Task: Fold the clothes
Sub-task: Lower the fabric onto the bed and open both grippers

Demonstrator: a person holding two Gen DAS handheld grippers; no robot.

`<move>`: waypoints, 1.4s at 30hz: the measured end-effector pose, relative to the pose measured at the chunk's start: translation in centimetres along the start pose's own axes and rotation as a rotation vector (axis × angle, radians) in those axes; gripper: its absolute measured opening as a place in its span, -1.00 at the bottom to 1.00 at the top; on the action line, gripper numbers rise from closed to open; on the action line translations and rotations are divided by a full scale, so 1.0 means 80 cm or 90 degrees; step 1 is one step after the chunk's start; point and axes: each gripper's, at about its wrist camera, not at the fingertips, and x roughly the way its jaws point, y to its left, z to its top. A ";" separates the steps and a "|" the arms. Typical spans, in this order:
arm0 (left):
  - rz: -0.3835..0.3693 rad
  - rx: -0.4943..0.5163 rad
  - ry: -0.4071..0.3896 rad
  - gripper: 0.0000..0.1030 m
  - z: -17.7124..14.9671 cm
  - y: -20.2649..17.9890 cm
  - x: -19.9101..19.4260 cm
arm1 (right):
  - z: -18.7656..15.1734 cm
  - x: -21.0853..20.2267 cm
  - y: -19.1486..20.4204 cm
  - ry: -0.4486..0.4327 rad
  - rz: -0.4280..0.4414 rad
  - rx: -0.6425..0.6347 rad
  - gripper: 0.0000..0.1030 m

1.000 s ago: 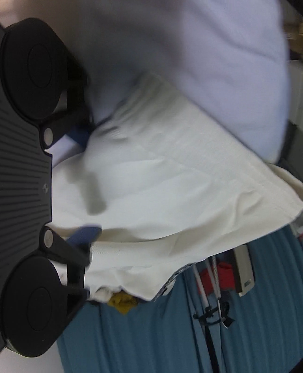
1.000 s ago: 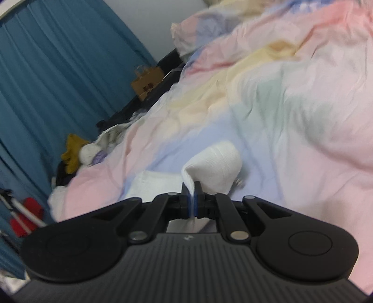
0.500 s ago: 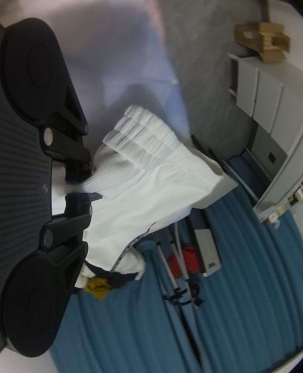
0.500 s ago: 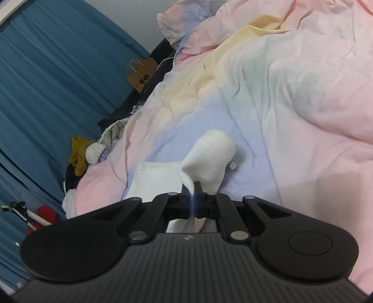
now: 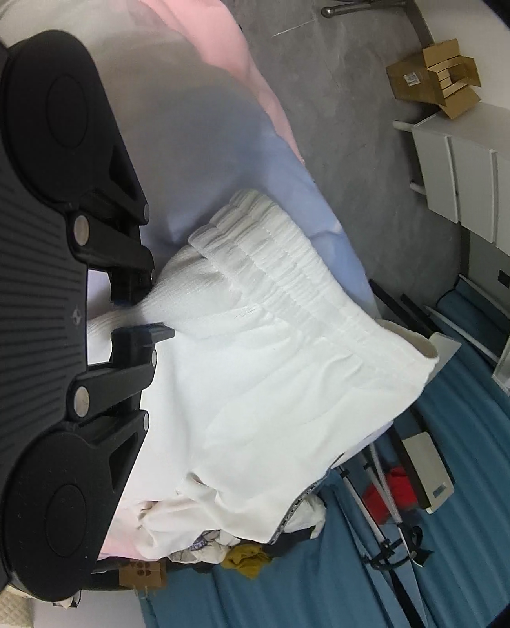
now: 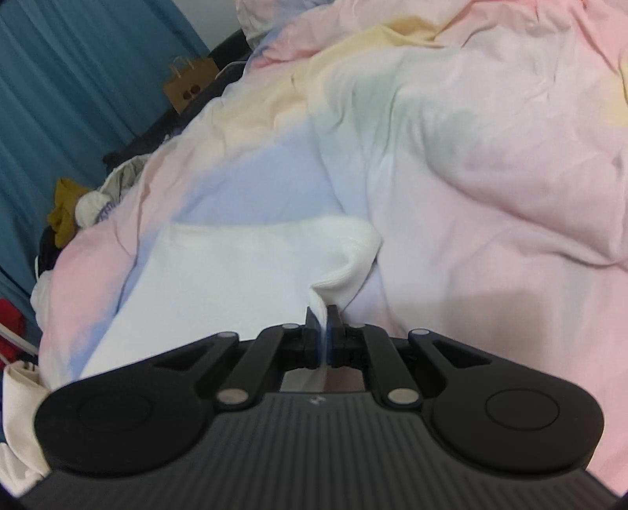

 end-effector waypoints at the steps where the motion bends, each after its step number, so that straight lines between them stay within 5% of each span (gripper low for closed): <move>1: 0.001 0.000 0.004 -0.71 -0.001 0.002 0.003 | 0.000 0.001 0.000 0.001 0.000 -0.004 -0.87; 7: 0.013 0.010 -0.015 -0.52 -0.004 0.006 -0.019 | 0.000 -0.010 -0.002 -0.019 0.008 0.022 -0.81; 9: 0.016 0.040 -0.023 -0.21 -0.006 0.000 -0.033 | 0.005 -0.020 0.001 -0.035 0.006 0.028 -0.79; 11: 0.029 0.082 -0.039 -0.11 -0.011 -0.014 -0.049 | 0.008 -0.027 0.006 -0.059 -0.008 0.019 -0.73; 14: 0.064 0.174 -0.086 0.23 -0.024 -0.046 -0.083 | 0.012 -0.036 0.014 -0.083 -0.025 -0.005 -0.35; 16: 0.072 0.225 -0.124 0.49 -0.035 -0.064 -0.103 | 0.014 -0.042 0.018 -0.096 -0.016 -0.013 0.37; 17: 0.069 0.242 -0.140 0.61 -0.041 -0.074 -0.113 | 0.013 -0.047 0.021 -0.106 -0.013 -0.019 0.47; 24: 0.023 0.328 -0.194 0.92 -0.088 -0.152 -0.132 | 0.006 -0.091 0.067 -0.162 0.019 -0.101 0.49; 29: -0.042 0.412 -0.226 0.98 -0.147 -0.221 -0.108 | -0.018 -0.138 0.109 -0.192 0.106 -0.170 0.49; 35: -0.088 0.507 -0.230 0.99 -0.216 -0.281 -0.058 | -0.075 -0.187 0.157 -0.157 0.248 -0.257 0.50; 42: -0.105 0.520 -0.221 0.99 -0.227 -0.330 -0.012 | -0.151 -0.222 0.209 -0.118 0.368 -0.399 0.48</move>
